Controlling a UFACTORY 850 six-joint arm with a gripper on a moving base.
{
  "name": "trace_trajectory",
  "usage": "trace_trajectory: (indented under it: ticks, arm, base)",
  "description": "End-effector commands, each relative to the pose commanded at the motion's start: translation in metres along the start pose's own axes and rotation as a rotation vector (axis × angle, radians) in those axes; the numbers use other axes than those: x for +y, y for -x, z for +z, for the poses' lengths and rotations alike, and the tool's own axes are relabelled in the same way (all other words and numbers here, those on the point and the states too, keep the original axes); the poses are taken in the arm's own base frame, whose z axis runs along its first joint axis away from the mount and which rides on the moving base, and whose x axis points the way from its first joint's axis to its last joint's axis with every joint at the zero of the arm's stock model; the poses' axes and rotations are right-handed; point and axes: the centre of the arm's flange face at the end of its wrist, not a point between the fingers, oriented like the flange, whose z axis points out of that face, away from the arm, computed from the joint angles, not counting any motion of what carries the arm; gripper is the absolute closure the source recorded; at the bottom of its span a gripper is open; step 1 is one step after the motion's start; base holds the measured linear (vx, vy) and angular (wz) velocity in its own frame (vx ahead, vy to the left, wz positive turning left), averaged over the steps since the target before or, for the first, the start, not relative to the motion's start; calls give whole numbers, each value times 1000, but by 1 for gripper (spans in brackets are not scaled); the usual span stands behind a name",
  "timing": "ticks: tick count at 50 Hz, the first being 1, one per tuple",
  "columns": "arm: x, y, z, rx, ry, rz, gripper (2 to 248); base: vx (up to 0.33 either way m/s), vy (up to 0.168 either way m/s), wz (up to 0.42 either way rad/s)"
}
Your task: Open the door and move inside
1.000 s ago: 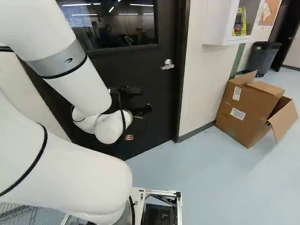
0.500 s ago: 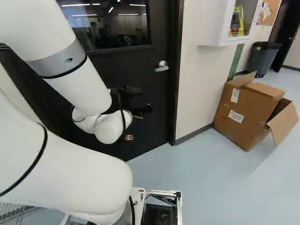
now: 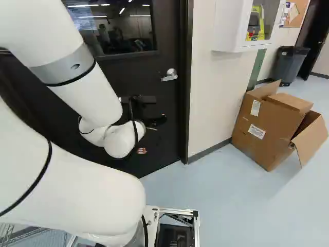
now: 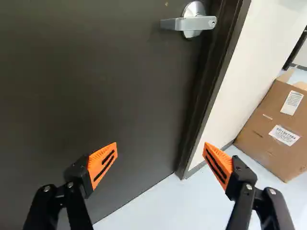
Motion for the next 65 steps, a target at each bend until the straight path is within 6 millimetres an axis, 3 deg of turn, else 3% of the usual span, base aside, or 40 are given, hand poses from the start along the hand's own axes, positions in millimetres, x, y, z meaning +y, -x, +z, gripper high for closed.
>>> trace_trajectory:
  ticks: [31,65]
  arm:
    - [0,0,0,0,0,0,3]
    - [0,0,0,0,0,0,3]
  base:
    - [63,-59,178]
    - [16,-18,-10]
